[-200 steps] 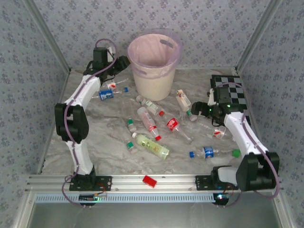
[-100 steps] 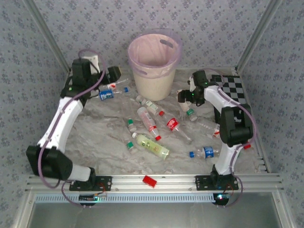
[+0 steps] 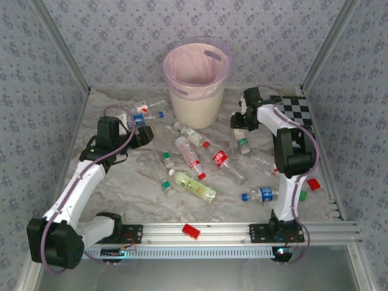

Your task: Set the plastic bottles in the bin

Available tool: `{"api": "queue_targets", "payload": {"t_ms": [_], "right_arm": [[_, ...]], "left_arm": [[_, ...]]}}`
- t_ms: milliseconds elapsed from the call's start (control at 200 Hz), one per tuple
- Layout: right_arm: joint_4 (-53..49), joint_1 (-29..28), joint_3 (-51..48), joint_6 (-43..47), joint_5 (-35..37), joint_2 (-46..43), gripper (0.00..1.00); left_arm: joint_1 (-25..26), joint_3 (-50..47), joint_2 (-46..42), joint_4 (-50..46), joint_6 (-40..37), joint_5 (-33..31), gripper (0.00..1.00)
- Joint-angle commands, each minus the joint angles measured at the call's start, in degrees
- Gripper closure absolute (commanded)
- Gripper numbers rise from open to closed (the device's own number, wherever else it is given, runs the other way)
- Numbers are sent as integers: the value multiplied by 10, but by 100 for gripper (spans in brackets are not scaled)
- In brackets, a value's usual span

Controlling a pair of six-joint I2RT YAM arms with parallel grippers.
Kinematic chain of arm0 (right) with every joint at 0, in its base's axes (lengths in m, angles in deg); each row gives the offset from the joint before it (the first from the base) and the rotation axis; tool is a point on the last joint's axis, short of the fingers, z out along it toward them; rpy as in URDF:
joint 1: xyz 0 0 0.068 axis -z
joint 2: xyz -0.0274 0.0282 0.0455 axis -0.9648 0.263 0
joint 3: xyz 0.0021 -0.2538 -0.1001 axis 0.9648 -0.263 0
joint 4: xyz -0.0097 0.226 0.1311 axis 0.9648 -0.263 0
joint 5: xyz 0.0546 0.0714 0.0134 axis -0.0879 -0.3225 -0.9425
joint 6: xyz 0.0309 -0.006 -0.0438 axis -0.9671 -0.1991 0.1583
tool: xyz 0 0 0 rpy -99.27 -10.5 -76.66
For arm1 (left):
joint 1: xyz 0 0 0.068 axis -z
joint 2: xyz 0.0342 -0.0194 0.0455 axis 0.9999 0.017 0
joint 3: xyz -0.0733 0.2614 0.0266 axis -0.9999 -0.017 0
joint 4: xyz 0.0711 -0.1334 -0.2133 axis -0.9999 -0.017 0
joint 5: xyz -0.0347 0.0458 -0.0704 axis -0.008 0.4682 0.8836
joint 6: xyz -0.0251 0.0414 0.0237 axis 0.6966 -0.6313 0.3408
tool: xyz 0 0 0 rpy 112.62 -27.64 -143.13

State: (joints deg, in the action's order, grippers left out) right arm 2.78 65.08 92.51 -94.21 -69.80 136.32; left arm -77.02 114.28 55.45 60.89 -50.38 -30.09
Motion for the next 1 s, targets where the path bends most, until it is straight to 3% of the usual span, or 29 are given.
{"api": "queue_targets", "payload": {"t_ms": [0,290,415,520,745,995], "right_arm": [[-29,20,-11,-2,2,-84,51],[-41,75,20,-6,-53,-259,59],[-36,76,89,-21,-75,-283,60],[18,65,140,-51,-106,-276,67],[51,-11,330,-73,-128,-156,70],[-43,-77,681,-81,-125,89,70]], "left_arm": [[10,-26,1,26,32,-13,9],[39,-65,24,44,62,-39,9],[65,-44,33,-9,41,-80,11],[96,-39,42,-32,37,-98,19],[141,-76,34,-14,72,-116,31],[150,-90,27,-13,78,-120,43]]}}
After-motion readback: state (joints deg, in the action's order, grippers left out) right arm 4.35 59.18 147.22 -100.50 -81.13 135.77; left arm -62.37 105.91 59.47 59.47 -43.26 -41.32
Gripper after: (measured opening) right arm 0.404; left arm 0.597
